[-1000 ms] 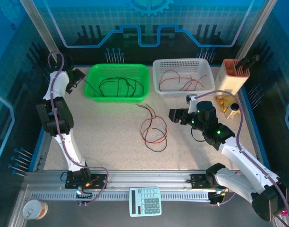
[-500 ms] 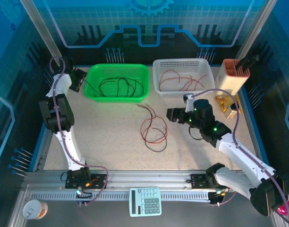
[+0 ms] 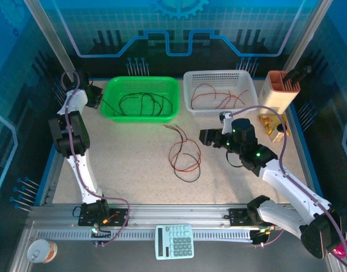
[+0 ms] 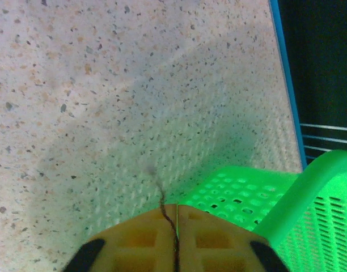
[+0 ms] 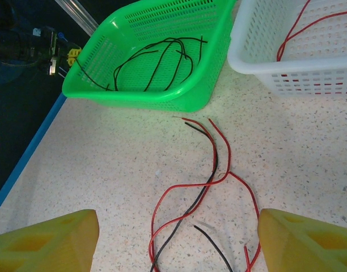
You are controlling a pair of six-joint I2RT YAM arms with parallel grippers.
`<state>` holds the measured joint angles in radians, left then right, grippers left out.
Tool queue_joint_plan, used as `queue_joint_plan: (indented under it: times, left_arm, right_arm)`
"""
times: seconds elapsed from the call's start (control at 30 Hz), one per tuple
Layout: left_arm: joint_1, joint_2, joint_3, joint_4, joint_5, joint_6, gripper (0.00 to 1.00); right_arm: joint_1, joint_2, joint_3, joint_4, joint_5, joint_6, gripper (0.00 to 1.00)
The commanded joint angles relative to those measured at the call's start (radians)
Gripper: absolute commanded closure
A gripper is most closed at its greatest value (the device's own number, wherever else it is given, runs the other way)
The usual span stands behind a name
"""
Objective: Untangle the cables
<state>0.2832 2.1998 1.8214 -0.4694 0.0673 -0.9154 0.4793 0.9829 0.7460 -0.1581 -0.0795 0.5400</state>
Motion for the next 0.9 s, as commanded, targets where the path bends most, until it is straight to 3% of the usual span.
queue_joint_plan:
  times: [0.0, 0.2, 0.4, 0.63, 0.87]
  left_arm:
    - [-0.005, 0.006, 0.054, 0.017, 0.043, 0.034, 1.0]
    - [-0.036, -0.043, 0.105, 0.037, 0.11, 0.092, 1.0]
    - [-0.155, -0.032, 0.209, -0.029, 0.123, 0.24, 1.0]
    - [-0.301, 0.04, 0.268, -0.166, -0.059, 0.444, 1.0]
    - [-0.344, 0.125, 0.297, -0.308, -0.285, 0.529, 1.0]
  right_arm:
    - [0.016, 0.008, 0.042, 0.001, 0.008, -0.021, 0.25]
    - [0.023, 0.026, 0.051, 0.015, 0.0, -0.022, 0.25]
    - [0.034, 0.048, 0.065, 0.022, -0.004, -0.025, 0.25]
    - [0.046, 0.051, 0.068, 0.013, 0.001, -0.03, 0.25]
    - [0.055, 0.036, 0.064, -0.008, 0.009, -0.035, 0.25]
